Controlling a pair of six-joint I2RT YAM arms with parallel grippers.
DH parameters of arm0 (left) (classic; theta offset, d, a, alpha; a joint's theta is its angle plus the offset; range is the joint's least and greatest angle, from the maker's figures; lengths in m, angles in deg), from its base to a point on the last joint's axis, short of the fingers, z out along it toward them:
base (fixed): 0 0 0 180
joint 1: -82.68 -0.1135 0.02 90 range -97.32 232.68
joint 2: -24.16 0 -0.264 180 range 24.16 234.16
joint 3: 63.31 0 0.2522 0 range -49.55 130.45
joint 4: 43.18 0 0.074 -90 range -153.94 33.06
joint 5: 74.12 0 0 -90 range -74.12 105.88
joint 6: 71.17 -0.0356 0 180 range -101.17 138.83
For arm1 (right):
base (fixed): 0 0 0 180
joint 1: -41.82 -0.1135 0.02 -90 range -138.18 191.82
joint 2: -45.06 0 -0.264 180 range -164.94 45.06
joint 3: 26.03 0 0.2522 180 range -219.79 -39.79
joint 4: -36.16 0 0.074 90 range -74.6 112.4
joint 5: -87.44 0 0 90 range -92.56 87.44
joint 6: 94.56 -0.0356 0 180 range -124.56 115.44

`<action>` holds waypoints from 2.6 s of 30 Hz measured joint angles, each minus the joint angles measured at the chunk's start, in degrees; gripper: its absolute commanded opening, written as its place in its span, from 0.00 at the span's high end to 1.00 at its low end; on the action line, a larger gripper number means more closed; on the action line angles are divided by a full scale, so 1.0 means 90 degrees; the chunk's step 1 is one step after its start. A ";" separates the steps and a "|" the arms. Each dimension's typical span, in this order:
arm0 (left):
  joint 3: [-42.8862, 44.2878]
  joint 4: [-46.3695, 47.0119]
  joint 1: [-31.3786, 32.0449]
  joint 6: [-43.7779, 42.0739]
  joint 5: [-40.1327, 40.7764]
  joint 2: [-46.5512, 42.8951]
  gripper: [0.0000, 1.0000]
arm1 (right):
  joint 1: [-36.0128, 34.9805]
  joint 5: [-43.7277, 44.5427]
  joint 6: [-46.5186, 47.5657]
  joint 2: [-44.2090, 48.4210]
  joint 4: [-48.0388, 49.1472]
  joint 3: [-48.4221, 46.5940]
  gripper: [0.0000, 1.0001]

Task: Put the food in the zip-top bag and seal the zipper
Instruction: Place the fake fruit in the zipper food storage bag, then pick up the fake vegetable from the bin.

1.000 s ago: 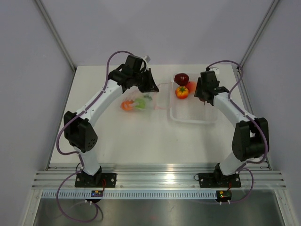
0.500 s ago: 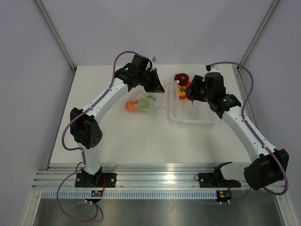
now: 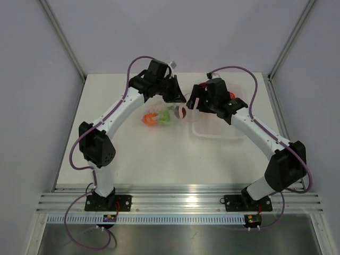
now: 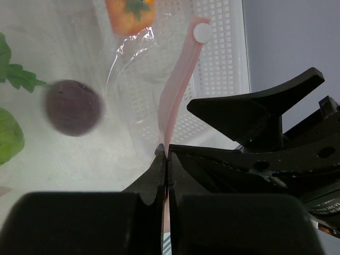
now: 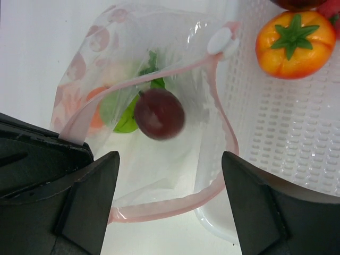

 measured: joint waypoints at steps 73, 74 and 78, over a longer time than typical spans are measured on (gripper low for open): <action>-0.0559 -0.0032 -0.0389 -0.0301 0.0075 -0.0226 1.00 | 0.1447 0.0340 -0.0160 -0.1933 0.1409 0.0588 0.32; -0.0559 -0.0034 -0.0389 -0.0301 0.0073 -0.0226 1.00 | 0.1447 0.0338 -0.0165 -0.1698 0.1409 0.0767 0.31; -0.0559 -0.0034 -0.0389 -0.0299 0.0073 -0.0226 1.00 | 0.1447 0.0338 -0.0165 -0.0750 0.1345 0.1277 0.33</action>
